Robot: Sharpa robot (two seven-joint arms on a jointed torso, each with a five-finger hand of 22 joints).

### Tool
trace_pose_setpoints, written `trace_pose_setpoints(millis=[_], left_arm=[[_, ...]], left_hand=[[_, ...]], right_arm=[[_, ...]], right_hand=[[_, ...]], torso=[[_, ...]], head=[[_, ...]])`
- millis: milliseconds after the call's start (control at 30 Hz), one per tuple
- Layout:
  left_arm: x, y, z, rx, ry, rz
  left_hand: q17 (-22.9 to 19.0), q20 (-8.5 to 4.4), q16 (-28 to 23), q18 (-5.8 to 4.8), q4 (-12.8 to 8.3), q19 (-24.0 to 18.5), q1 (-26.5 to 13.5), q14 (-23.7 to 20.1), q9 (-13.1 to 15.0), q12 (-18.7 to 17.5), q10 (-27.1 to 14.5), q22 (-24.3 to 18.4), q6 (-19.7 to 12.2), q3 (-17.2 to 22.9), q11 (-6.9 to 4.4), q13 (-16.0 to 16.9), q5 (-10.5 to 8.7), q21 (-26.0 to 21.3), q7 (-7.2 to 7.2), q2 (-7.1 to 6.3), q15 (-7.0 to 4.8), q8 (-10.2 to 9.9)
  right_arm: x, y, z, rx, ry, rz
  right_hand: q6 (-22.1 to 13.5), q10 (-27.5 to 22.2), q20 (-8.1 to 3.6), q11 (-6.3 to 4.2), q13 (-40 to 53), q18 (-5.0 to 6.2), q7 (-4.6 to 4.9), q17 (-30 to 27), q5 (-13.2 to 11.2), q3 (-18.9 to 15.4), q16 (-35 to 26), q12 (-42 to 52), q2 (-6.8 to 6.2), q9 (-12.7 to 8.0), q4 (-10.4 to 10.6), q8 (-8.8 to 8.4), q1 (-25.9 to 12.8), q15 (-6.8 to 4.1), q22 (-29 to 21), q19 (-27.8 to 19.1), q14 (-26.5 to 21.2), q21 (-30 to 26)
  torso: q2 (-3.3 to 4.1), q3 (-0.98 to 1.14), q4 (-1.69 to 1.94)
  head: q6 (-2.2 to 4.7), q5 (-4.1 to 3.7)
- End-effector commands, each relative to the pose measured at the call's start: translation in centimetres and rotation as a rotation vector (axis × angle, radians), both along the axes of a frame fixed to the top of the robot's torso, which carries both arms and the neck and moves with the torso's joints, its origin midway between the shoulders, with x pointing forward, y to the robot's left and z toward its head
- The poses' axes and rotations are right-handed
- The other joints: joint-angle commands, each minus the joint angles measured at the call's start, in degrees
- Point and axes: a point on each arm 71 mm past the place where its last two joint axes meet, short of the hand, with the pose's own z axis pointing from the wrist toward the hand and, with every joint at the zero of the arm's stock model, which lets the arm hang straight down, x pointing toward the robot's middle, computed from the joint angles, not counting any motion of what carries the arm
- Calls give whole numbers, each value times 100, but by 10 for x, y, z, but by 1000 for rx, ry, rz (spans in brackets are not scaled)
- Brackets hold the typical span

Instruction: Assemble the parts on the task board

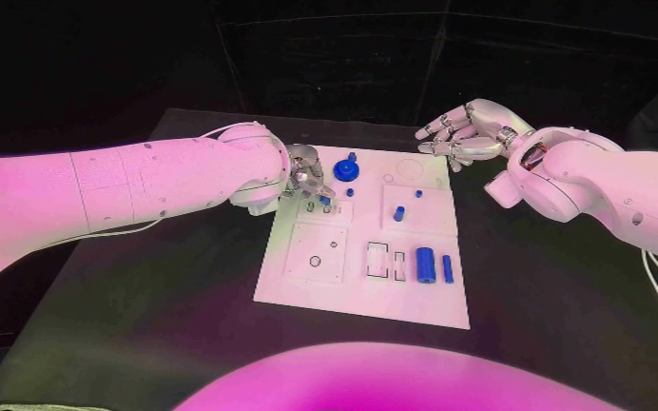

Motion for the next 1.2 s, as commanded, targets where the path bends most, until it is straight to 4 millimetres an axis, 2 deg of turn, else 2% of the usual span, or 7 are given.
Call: trace_pose_setpoints(millis=[33,567,733,1200], left_arm=[[0,1,0,17,-50,11],[-3,-4,-15,50,-31,-9],[-2,-4,-16,53,-32,-6],[-4,-6,-19,73,3,-34]], left_hand=[[830,-10,24,-91,-988,37,-54,468,-4,28,88,9,-32,1045,-62,15,8,23,-18,13,-41,26],[847,-12,33,-93,-998,44,-77,472,11,52,107,24,-34,1103,-66,45,9,32,-22,-24,-44,50],[847,-12,33,-93,-998,44,-77,472,11,52,107,24,-34,1103,-66,45,9,32,-22,-24,-44,50],[852,-13,36,-97,-998,56,-91,474,19,69,121,49,-38,1132,-68,65,9,47,-23,-37,-45,61]], right_arm=[[0,0,2,2,-9,7],[1,1,2,2,-14,9],[1,2,2,2,-14,12],[1,2,1,1,-11,15]], right_hand=[[-43,38,-4,11,-13,59,-6,-9,37,3,-18,-13,-9,2,45,34,-67,8,-6,55,31,-23],[-46,38,-4,12,-23,59,-7,-8,51,-3,-21,-8,-7,3,65,39,-84,9,-10,61,33,-31],[-49,38,-4,12,-32,60,-6,-11,58,-7,-28,-4,-2,3,81,43,-95,9,-24,62,34,-43],[-49,38,-4,12,-32,60,-6,-11,58,-7,-28,-4,-2,3,81,43,-95,9,-24,62,34,-43]], torso=[[3,0,8],[18,-16,-3],[11,-5,-2],[13,-10,-2]], head=[[-5,-6],[-5,-9],[-15,-13],[-20,-24]])
